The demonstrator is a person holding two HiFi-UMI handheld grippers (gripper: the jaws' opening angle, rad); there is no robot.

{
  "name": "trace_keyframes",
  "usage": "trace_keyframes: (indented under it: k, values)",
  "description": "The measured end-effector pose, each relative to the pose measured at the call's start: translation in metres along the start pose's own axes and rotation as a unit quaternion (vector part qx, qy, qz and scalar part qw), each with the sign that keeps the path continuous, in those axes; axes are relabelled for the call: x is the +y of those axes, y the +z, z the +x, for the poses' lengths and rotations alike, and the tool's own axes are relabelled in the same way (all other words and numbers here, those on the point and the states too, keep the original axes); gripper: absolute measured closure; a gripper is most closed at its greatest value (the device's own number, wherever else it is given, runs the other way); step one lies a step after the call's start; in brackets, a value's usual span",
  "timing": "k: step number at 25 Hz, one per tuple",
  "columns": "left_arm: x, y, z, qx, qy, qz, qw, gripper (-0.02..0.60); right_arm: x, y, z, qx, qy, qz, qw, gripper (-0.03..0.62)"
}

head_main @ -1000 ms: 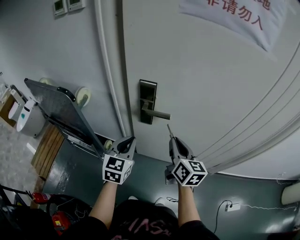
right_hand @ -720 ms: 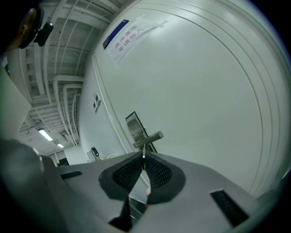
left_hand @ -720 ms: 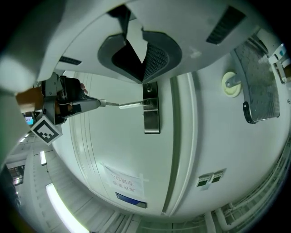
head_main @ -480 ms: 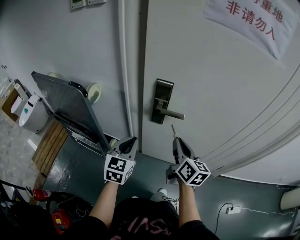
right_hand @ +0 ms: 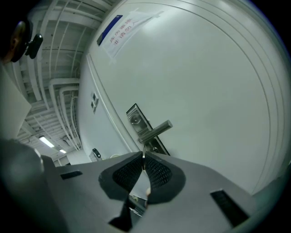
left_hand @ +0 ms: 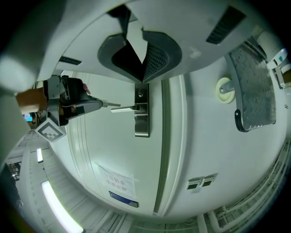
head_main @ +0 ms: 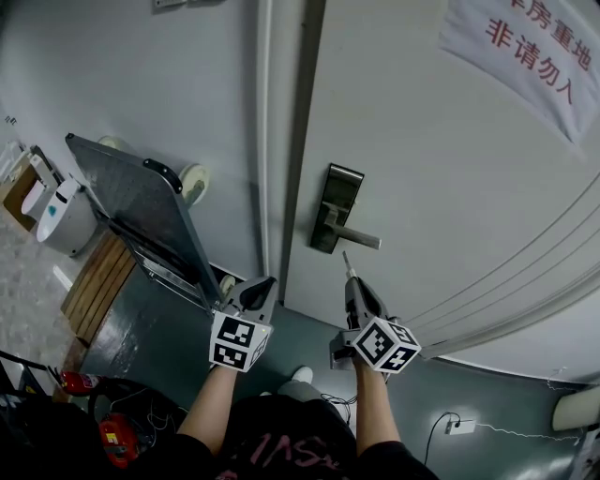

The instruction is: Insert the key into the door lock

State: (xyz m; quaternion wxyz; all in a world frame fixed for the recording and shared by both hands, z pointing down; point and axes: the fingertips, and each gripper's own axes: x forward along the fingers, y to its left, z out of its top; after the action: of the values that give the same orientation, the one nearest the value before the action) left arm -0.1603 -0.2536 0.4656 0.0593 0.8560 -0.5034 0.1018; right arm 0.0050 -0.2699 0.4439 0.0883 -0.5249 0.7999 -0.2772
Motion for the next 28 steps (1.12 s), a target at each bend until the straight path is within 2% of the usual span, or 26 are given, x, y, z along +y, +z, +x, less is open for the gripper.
trace_keyframes:
  k: [3, 14, 19, 25, 28]
  values:
    - [0.004, -0.003, 0.009, 0.008, 0.0, 0.004, 1.0, 0.569, -0.006, -0.003, 0.013, 0.0, 0.008, 0.038, 0.999, 0.514]
    - [0.025, -0.003, 0.052, 0.028, 0.019, 0.01, 0.9994, 0.569, -0.035, -0.017, 0.051, 0.009, 0.023, 0.114, 0.993, 0.514]
    - [0.027, -0.002, 0.057, 0.036, 0.003, 0.019, 0.9992, 0.569, -0.029, -0.02, 0.061, 0.021, 0.019, 0.131, 0.991, 0.514]
    - [0.042, 0.002, 0.057, 0.023, -0.024, 0.022, 0.9992, 0.569, -0.023, -0.025, 0.066, -0.001, -0.003, 0.164, 0.986, 0.514]
    - [0.047, 0.001, 0.053, 0.019, -0.044, 0.028, 0.9984, 0.569, -0.02, -0.029, 0.065, -0.022, -0.011, 0.203, 0.979, 0.514]
